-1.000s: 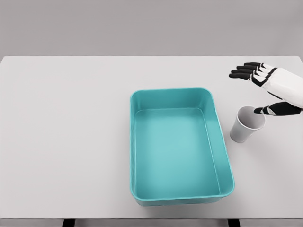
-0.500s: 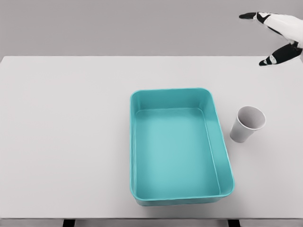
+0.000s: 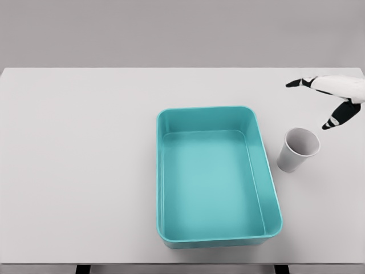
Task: Put the paper cup into the basket with your right arm
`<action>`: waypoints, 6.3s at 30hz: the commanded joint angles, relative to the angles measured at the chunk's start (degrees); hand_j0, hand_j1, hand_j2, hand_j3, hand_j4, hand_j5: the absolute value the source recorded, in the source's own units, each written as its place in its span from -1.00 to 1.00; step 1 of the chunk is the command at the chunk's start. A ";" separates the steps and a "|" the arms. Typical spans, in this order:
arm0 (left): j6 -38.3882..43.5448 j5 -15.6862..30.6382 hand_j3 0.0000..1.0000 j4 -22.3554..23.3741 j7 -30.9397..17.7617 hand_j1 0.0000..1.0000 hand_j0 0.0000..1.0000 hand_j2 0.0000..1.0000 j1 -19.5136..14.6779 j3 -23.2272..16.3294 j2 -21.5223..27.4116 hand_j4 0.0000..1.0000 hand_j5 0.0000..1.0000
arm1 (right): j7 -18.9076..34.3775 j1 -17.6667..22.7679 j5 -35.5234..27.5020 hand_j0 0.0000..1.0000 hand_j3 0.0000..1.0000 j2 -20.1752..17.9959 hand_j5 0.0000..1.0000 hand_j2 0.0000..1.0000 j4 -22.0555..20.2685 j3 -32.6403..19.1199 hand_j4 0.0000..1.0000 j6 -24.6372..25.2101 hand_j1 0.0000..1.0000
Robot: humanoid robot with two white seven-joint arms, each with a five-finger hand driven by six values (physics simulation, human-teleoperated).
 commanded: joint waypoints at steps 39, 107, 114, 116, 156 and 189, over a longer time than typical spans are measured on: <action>0.00 0.00 1.00 0.00 -0.01 1.00 1.00 1.00 0.00 0.00 0.00 1.00 1.00 | -0.02 2.37 -0.23 1.00 1.00 -4.63 1.00 1.00 0.13 6.14 1.00 -10.94 1.00; 0.00 0.00 1.00 0.00 -0.01 1.00 1.00 1.00 0.00 0.00 0.00 1.00 1.00 | -0.02 2.72 -3.04 0.30 0.30 -3.75 0.30 0.30 0.04 4.38 0.30 -8.66 0.30; 0.00 0.00 1.00 0.00 -0.01 1.00 1.00 1.00 0.00 0.00 0.00 1.00 1.00 | -0.02 2.64 -3.13 0.30 0.30 -4.28 0.30 0.30 0.13 2.98 0.30 -9.62 0.30; 0.00 0.00 1.00 0.00 -0.01 1.00 1.00 1.00 0.00 0.00 0.00 1.00 1.00 | -0.02 2.64 -3.22 0.30 0.30 -4.46 0.30 0.30 0.04 2.10 0.30 -9.62 0.30; 0.00 0.00 1.00 0.00 -0.01 1.00 1.00 1.00 0.00 0.00 0.00 1.00 1.00 | -0.02 -2.81 -9.72 0.32 0.32 -3.40 0.32 0.32 0.04 -0.10 0.32 -15.25 0.32; 0.00 0.00 1.00 0.00 -0.01 1.00 1.00 1.00 0.00 0.00 0.00 1.00 1.00 | -0.02 -5.10 -9.81 0.32 0.32 6.88 0.32 0.32 -0.05 1.30 0.32 -15.25 0.32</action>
